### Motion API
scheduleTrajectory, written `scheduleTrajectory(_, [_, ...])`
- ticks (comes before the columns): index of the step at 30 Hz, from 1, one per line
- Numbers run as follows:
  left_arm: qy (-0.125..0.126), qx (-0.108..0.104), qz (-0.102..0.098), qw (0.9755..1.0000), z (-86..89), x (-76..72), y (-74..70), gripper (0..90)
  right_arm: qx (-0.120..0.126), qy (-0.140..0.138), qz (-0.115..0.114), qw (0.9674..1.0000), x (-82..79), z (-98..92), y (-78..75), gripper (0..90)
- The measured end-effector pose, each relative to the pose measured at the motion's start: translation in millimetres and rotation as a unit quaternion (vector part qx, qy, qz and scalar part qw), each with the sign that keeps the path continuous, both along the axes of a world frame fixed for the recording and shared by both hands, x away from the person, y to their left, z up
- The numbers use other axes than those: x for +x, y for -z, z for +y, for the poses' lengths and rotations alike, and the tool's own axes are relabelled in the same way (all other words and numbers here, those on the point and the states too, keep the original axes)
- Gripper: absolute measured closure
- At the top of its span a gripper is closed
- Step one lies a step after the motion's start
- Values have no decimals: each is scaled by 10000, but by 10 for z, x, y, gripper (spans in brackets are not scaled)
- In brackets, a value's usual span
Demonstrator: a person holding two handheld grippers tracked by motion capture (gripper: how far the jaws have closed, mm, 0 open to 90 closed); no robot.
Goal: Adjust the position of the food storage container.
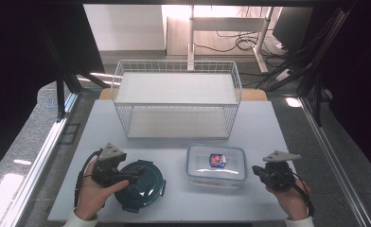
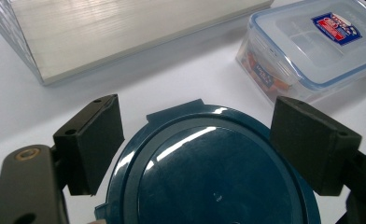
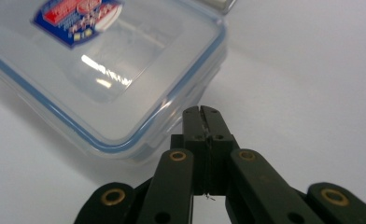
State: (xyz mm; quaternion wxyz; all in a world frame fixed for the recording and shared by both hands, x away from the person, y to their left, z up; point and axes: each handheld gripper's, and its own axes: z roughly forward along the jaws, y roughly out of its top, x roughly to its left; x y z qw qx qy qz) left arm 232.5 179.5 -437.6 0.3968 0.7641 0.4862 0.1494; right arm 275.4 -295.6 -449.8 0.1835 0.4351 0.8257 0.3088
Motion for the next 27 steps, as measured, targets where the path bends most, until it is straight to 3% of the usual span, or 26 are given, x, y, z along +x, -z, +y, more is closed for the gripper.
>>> scheduleTrajectory(4, [-23, 3, -8, 10000, 8, 5, 0, 173, 137, 79, -128, 9998, -18, -111, -56, 888])
scheduleTrajectory(8, [-24, 14, -23, 10000, -7, -1, -4, 173, 456, 146, -218, 9986, -26, -211, -116, 856])
scheduleTrajectory(9, [-22, 13, -28, 10000, -12, -1, -6, 173, 568, 152, -216, 9980, -24, -226, -124, 793])
scheduleTrajectory(10, [-16, 0, -23, 10000, -20, 0, -5, 173, 673, 207, -229, 9973, -20, -234, -131, 674])
scheduleTrajectory(11, [-5, 8, -14, 10000, -31, 3, 0, 173, 821, 414, -333, 9952, -16, -235, -146, 471])
scheduleTrajectory(16, [26, 36, -2, 10000, -62, 4, 11, 171, 1098, 475, -347, 9922, -9, -246, -164, 303])
scheduleTrajectory(27, [39, 20, 23, 10000, -95, 8, 12, 158, 1182, 382, -168, 9921, 12, -216, -124, 216])
